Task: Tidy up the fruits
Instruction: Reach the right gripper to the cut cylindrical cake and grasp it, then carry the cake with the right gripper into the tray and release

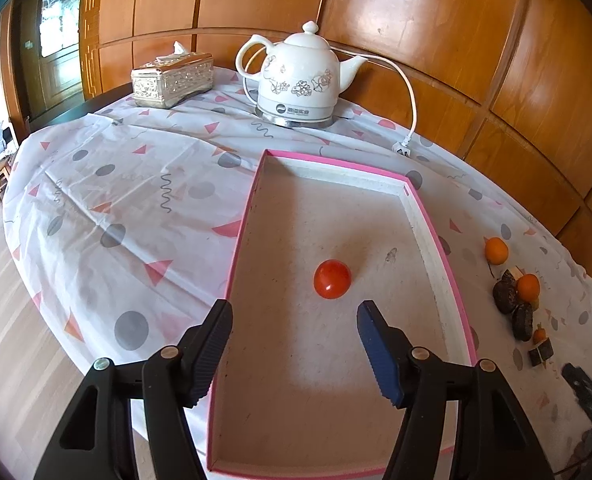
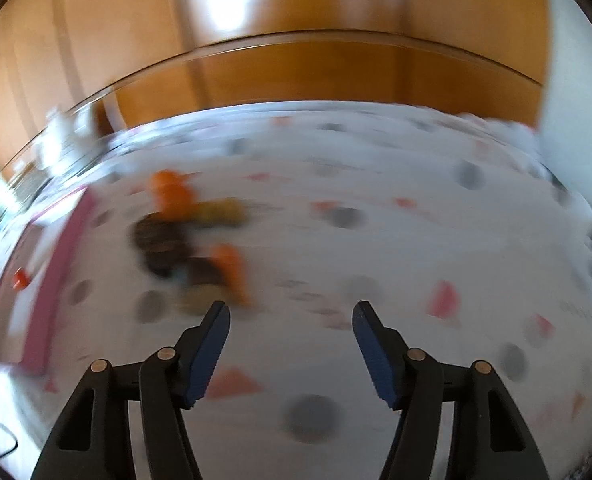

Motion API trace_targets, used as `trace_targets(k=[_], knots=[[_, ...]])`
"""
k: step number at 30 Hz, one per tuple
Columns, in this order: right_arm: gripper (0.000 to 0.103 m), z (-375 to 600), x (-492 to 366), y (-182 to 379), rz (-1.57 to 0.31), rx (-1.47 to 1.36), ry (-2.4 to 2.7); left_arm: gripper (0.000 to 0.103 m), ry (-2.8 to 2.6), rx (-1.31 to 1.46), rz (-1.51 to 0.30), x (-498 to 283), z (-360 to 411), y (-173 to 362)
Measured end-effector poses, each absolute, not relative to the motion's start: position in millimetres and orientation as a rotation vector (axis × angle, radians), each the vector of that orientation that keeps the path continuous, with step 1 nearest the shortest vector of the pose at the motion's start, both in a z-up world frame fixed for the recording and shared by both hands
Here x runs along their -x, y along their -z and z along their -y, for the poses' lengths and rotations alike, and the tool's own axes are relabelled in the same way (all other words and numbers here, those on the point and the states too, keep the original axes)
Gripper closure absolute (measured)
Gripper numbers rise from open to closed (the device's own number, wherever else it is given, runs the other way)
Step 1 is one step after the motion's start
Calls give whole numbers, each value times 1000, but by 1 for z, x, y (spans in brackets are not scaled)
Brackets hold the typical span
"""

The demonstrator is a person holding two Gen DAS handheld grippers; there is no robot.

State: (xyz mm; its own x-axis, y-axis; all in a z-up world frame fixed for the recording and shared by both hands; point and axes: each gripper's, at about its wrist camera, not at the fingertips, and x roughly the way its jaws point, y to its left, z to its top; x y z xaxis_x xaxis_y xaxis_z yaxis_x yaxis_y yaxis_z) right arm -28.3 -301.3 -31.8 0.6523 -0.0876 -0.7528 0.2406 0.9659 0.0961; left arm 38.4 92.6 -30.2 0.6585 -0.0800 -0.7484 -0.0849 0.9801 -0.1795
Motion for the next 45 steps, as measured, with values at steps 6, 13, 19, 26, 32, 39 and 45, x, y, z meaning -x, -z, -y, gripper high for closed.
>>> trace_targets(k=[6, 13, 19, 26, 32, 39, 45], knots=[[38, 263, -10, 39, -882, -67, 97, 34, -20, 222, -848, -29, -102, 28], [56, 246, -23, 53, -956, 8, 85, 31, -67, 253, -847, -25, -118, 29], [67, 241, -23, 57, -956, 49, 86, 30, -95, 265, -850, -22, -127, 30], [67, 242, -21, 55, -951, 41, 70, 30, -96, 267, -854, -22, -127, 31], [67, 241, -12, 50, -948, -37, 29, 30, -100, 273, -863, -22, -128, 35], [67, 226, -4, 46, -955, -123, -72, 30, -102, 286, -871, -21, -132, 39], [68, 204, -9, 32, -939, -135, -151, 30, -118, 303, -864, -22, -140, 39]])
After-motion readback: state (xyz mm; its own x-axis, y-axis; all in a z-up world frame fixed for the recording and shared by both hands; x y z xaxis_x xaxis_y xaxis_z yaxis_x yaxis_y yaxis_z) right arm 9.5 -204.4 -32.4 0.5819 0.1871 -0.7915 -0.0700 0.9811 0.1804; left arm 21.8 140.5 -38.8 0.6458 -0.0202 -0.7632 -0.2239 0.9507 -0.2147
